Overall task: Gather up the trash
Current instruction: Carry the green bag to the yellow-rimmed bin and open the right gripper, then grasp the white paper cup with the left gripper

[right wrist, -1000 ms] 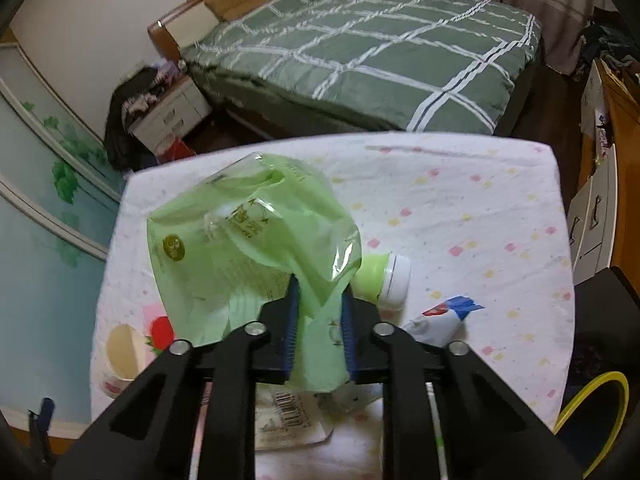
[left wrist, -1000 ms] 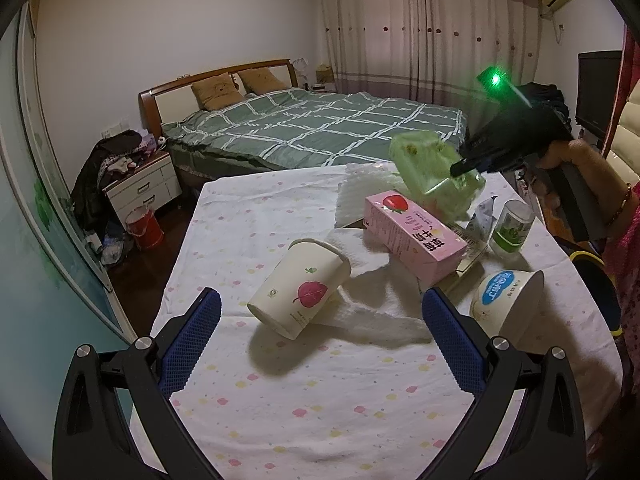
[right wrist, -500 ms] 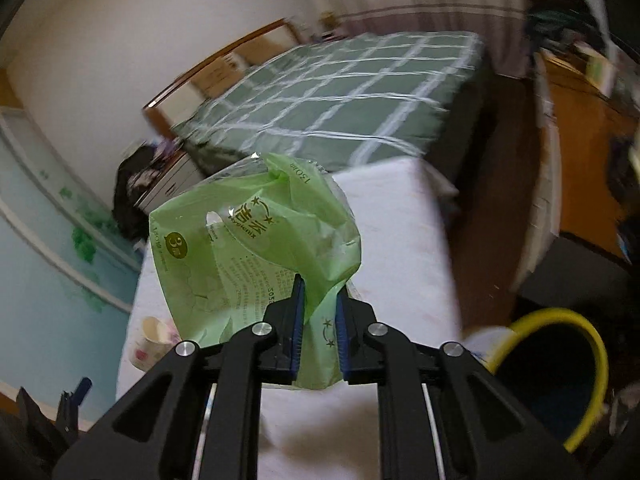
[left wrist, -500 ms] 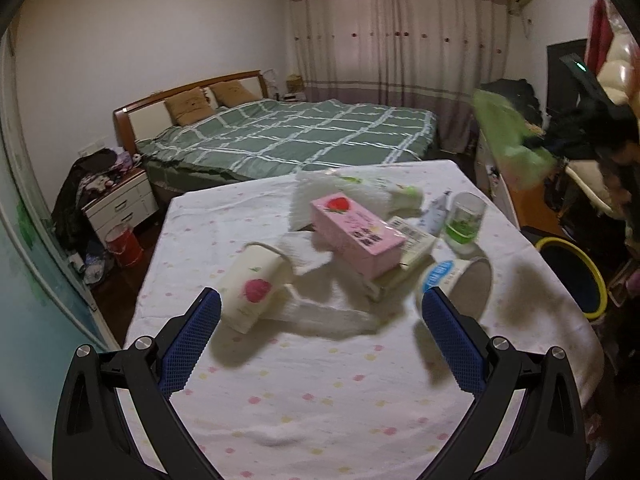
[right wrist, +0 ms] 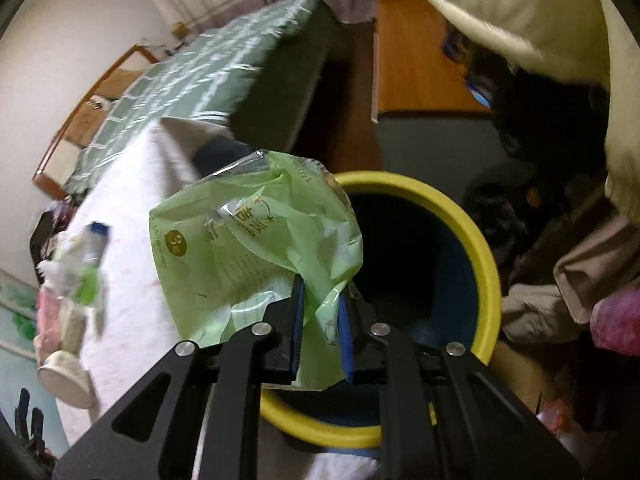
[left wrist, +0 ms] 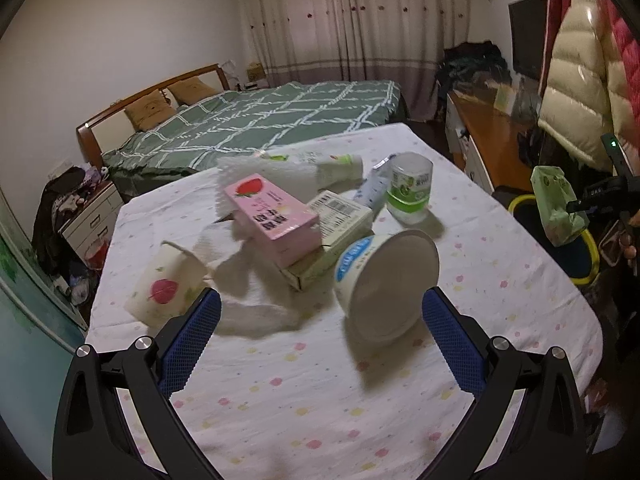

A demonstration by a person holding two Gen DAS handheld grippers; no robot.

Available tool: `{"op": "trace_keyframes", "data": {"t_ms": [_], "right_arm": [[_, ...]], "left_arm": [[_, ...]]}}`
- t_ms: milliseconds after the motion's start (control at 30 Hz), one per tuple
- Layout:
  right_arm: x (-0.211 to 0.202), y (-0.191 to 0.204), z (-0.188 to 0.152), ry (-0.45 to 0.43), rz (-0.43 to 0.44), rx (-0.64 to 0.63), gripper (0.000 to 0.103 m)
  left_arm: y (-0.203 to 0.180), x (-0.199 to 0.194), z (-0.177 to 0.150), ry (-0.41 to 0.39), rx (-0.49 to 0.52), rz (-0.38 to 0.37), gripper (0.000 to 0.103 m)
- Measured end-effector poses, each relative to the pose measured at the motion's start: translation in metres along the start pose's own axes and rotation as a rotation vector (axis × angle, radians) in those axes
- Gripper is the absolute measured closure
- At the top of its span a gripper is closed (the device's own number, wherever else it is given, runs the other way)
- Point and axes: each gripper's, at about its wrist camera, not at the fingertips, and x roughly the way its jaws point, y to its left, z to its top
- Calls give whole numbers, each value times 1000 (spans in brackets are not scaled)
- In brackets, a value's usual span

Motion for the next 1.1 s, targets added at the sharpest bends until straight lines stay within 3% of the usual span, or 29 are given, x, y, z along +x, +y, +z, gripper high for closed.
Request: {"op": "trace_keyframes", "data": {"t_ms": [100, 167, 233, 333, 500, 633, 900, 1100], "right_arm": [[23, -6, 0, 38, -15, 11, 85], [34, -10, -2, 53, -33, 13, 68], [40, -14, -4, 50, -60, 15, 58], [42, -14, -4, 44, -70, 20, 53], [32, -11, -5, 4, -87, -3, 50], [27, -7, -3, -23, -159, -34, 50], [12, 11, -7, -40, -102, -61, 49], [10, 26, -6, -41, -84, -84, 48]], "left_arm": [[-6, 11, -1, 21, 17, 7, 4], [-10, 18, -1, 36, 23, 7, 4], [-12, 23, -1, 45, 28, 10, 4], [-11, 28, 0, 57, 29, 15, 4], [6, 21, 1, 46, 5, 16, 4], [23, 11, 0, 32, -7, 15, 4], [81, -3, -3, -21, -6, 101, 4], [129, 28, 2, 30, 16, 92, 4]]}}
